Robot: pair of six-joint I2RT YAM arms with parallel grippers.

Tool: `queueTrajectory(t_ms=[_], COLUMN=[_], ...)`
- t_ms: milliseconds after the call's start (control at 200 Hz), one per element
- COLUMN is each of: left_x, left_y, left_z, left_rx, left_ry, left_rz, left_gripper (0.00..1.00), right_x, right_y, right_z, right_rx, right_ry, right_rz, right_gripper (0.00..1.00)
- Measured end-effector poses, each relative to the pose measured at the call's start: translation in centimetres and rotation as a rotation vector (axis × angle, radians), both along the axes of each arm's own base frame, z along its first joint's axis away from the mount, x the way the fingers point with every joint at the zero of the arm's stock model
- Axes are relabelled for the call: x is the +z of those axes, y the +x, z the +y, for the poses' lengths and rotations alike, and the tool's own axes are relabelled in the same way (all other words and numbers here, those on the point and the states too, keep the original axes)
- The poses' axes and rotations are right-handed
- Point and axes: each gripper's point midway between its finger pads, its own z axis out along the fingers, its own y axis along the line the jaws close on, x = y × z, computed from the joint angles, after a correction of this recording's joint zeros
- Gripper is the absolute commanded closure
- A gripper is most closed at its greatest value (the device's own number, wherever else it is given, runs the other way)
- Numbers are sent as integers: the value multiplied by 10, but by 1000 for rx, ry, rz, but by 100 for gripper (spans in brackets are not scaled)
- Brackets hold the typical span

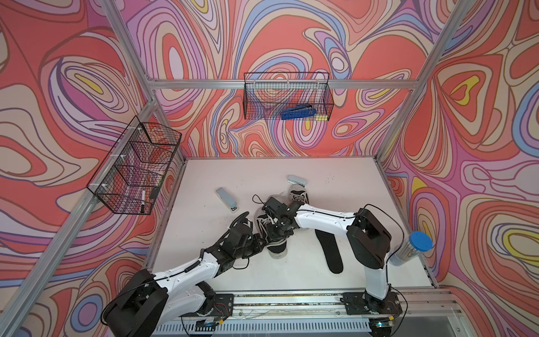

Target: Remove the insole from the shoe

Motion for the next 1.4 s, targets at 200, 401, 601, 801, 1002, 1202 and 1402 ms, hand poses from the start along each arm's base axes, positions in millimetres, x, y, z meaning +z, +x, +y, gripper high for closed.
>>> queueTrajectory(t_ms=[200,401,601,801,1002,1202,1402], left_x=[-1,-3,-3,-2,-1,-1,0], left_y=[0,-1,-1,-1,-1,-1,-1], left_z=[1,3,3,3,4,4,5], left_rx=[1,3,3,2,4,4,4], left_ry=[2,10,8,3,-3,-5,-5], left_rz=[2,13,16,16,18,20,19], left_gripper=[100,100,100,100,100,100,100], right_x=[-2,-8,-18,-22,-21,-19,-19], right_y=[-6,-7,-8,-4,-1,1,2], right_z=[6,8,4,-1,-4,-5,-4], right_rx=[45,85,110,103,66,34,27], right_ry=[7,-44,-150,-250,-303,-323,-327], right_rz=[-4,7,-20,-79,-114,-141,-152], right_gripper=[46,45,49,54,62,77,90])
